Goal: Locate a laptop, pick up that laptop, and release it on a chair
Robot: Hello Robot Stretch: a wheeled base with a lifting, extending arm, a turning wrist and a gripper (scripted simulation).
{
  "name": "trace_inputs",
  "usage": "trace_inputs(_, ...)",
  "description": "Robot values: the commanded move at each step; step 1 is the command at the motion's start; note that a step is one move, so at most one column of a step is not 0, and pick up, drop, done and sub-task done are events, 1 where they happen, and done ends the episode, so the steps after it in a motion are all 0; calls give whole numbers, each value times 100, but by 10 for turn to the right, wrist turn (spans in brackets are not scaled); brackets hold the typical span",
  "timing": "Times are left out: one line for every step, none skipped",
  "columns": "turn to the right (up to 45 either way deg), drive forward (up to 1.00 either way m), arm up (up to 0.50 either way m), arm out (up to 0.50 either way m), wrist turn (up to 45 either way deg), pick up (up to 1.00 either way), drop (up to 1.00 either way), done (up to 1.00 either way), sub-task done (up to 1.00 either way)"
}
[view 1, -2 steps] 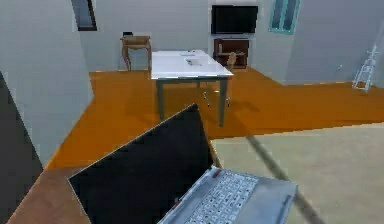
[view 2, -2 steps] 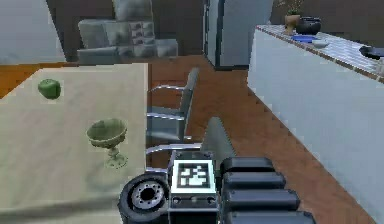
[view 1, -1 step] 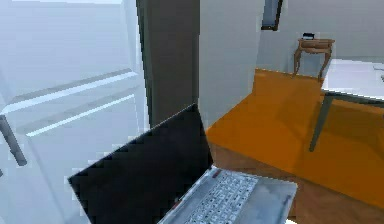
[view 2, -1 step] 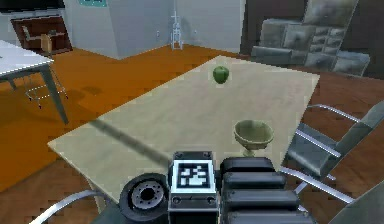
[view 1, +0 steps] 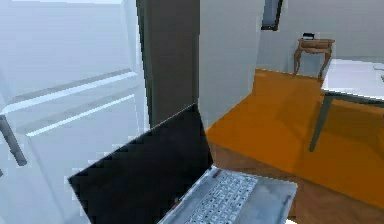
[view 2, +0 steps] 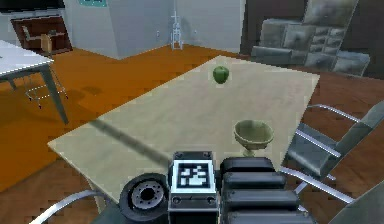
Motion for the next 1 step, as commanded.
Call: trace_inputs(0, 0, 0, 24, 0, 0, 0, 0, 0)
